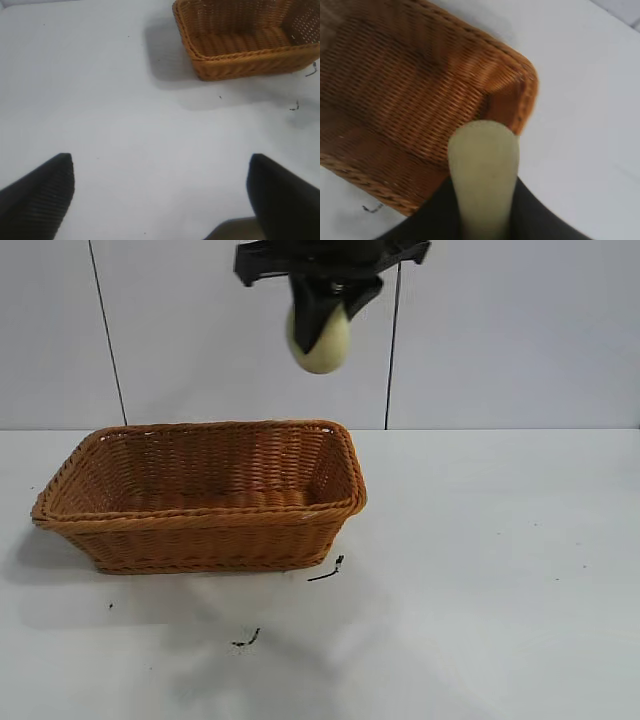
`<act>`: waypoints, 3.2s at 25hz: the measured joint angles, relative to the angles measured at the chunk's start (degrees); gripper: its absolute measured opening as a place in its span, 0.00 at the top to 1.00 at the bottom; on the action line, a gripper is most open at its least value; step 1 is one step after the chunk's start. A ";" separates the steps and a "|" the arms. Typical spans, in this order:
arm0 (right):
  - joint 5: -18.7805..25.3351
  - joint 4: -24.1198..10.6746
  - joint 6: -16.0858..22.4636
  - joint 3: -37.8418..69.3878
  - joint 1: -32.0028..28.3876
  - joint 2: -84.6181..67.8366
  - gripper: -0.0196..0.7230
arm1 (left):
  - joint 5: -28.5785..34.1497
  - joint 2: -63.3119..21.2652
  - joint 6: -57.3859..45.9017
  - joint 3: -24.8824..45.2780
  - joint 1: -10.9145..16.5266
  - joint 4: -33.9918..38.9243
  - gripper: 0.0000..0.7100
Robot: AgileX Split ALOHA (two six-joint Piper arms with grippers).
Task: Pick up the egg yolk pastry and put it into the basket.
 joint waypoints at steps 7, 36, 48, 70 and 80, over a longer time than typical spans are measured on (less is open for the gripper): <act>-8.35 -0.06 0.12 0.00 1.45 9.45 0.82 | 0.00 0.00 0.00 0.00 0.00 0.00 0.02; 6.82 -0.80 0.12 -20.11 -4.74 11.83 0.04 | 0.00 0.00 0.00 0.00 0.00 0.00 0.02; 10.08 -0.80 0.12 -21.07 -24.74 11.51 0.04 | 0.00 0.00 0.00 0.00 0.00 0.00 0.02; 10.08 -1.60 0.12 13.34 -28.54 -22.62 0.04 | 0.00 0.00 0.00 0.00 0.00 0.00 0.02; 10.10 3.98 0.12 50.95 -28.54 -61.36 0.04 | 0.00 0.00 0.00 0.00 0.00 0.00 0.02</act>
